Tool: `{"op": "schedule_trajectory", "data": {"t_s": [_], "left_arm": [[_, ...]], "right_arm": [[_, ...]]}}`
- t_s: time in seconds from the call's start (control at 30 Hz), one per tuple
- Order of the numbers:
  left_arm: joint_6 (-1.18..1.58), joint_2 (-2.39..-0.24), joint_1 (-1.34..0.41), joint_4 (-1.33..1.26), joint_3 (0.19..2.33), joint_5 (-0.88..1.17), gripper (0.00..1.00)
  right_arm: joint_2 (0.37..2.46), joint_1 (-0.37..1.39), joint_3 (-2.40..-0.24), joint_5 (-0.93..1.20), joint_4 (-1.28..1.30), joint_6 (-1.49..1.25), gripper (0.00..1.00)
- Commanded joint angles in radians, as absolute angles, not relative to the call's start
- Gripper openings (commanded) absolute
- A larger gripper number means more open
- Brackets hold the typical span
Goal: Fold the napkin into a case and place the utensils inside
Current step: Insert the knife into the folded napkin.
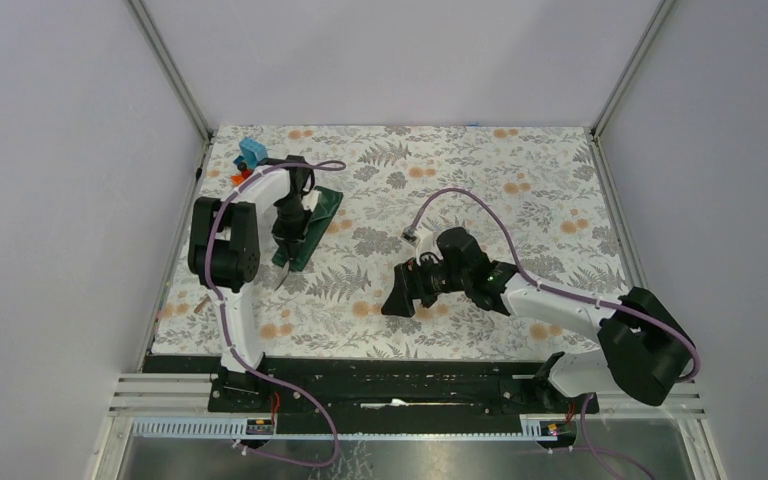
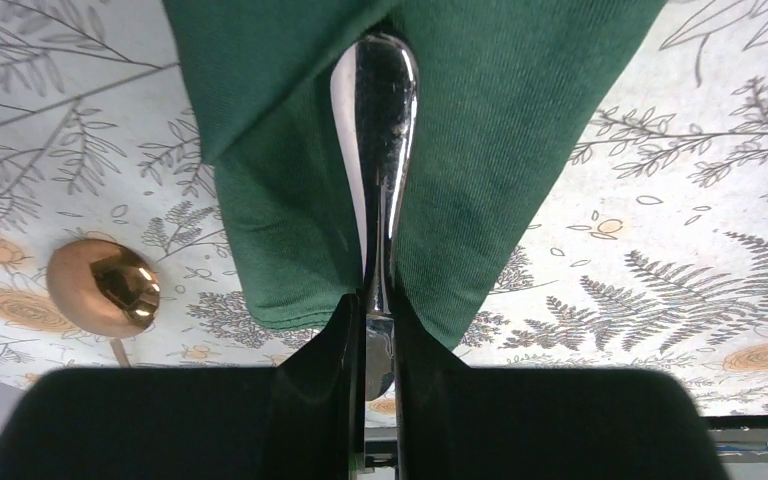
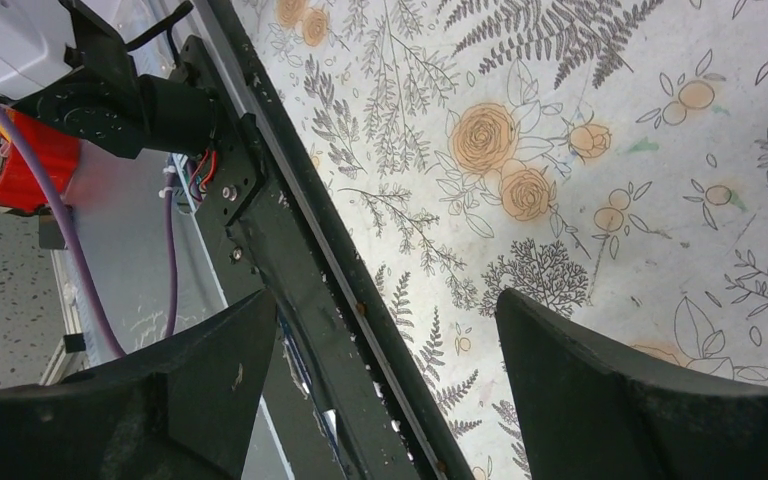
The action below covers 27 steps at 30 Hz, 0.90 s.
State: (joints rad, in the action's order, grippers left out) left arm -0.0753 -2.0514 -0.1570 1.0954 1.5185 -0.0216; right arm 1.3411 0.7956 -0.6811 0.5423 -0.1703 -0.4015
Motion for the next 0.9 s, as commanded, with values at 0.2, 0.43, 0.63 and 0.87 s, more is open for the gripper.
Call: {"op": "schedule_trajectory", "data": {"t_s": [0.2,0.43,0.63,0.87], "left_arm": [[-0.082,-2.063,-0.149,1.118,1.597,-0.009,0.0],[-0.083,-2.031,-0.144,1.094,1.576,0.021,0.0],[-0.081,-2.021,-0.14,1.063,1.548,0.016,0.0],[-0.088,-1.992,-0.137,1.031,1.52,0.008,0.0]], "right_arm": [[1.548,0.765,-0.755,0.523,-0.411,-0.664,0.9],[1.891,0.78,-0.897,0.441,-0.766,-1.094,0.83],[2.044,0.858,-1.051,0.277,-0.773,-1.205,0.75],[2.251,0.907,-1.254,0.217,-0.747,-1.3,0.57]]}}
